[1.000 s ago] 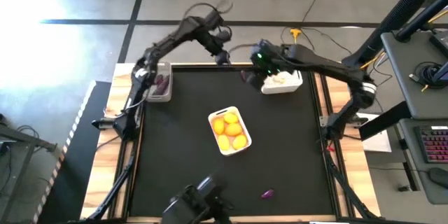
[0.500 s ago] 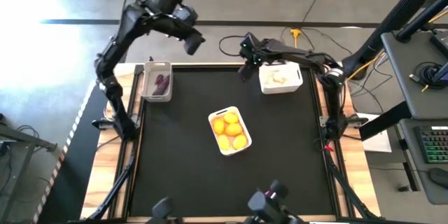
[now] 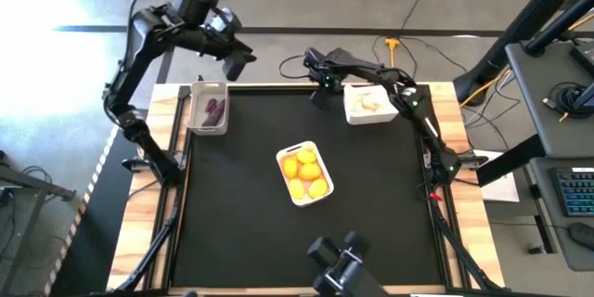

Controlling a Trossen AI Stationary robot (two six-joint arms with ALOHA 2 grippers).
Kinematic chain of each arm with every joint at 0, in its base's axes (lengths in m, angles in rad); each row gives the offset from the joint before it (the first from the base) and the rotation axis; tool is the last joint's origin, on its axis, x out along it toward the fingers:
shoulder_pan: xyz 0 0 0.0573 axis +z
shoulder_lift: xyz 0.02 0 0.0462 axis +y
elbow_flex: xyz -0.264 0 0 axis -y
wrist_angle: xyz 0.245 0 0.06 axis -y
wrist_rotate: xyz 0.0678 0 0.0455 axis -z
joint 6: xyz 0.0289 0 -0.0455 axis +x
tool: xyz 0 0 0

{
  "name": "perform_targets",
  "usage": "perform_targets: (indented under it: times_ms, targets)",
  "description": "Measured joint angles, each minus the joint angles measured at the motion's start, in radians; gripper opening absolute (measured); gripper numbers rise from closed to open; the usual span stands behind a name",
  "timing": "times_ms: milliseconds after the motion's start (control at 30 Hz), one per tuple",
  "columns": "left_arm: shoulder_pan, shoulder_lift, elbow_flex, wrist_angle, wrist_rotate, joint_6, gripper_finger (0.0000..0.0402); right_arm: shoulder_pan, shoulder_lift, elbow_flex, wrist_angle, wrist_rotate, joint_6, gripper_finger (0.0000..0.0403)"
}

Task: Sort produce into baskets
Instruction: Put the eggplant into the gray bin

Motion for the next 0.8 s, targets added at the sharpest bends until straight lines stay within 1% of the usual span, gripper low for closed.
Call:
perform_targets:
  times_ms: [100, 133, 167, 233, 267, 333, 400, 467, 533, 567, 600, 733, 800]
  targets:
    - [-0.005, -0.020, 0.000, -0.013, -0.005, 0.000, 0.0125, 0.000, 0.057, 0.047, -0.031, -0.009, -0.010, 0.0009]
    - [-0.007, -0.023, 0.000, -0.015, -0.009, 0.001, 0.0125, 0.002, 0.071, 0.060, -0.031, -0.041, -0.017, 0.0009]
    - [-0.008, -0.026, 0.000, -0.021, -0.009, 0.005, 0.0125, 0.006, 0.083, 0.075, -0.034, -0.081, -0.022, 0.0009]
    - [-0.010, -0.030, 0.000, -0.031, -0.007, 0.022, 0.0125, 0.015, 0.090, 0.103, -0.012, -0.228, -0.022, 0.0009]
    - [-0.010, -0.031, 0.000, -0.038, -0.005, 0.041, 0.0125, 0.026, 0.090, 0.108, 0.007, -0.279, -0.022, 0.0009]
    - [-0.008, -0.032, -0.011, -0.057, -0.002, 0.090, 0.0125, 0.047, 0.086, 0.108, 0.052, -0.349, -0.022, 0.0009]
    - [-0.008, -0.032, -0.040, -0.057, 0.006, 0.114, 0.0125, 0.068, 0.078, 0.107, 0.083, -0.380, -0.023, 0.0009]
    - [-0.007, -0.036, -0.088, -0.058, 0.028, 0.123, 0.0125, 0.081, 0.059, 0.107, 0.086, -0.462, -0.034, 0.0009]
    - [-0.008, -0.048, -0.162, -0.048, 0.043, 0.136, 0.0125, 0.092, 0.035, 0.107, 0.068, -0.535, -0.047, 0.0009]
    - [-0.008, -0.058, -0.206, -0.033, 0.053, 0.141, 0.0125, 0.096, 0.021, 0.107, 0.054, -0.538, -0.046, 0.0009]
    - [-0.008, -0.070, -0.258, -0.006, 0.061, 0.143, 0.0125, 0.100, 0.009, 0.107, 0.034, -0.519, -0.042, 0.0009]
    - [-0.009, -0.124, -0.499, 0.163, 0.144, 0.141, 0.0125, 0.116, -0.068, 0.106, -0.068, -0.346, -0.041, 0.0009]
    - [-0.010, -0.165, -0.636, 0.276, 0.161, 0.142, 0.0125, 0.122, -0.125, 0.106, -0.127, -0.277, -0.052, 0.0009]
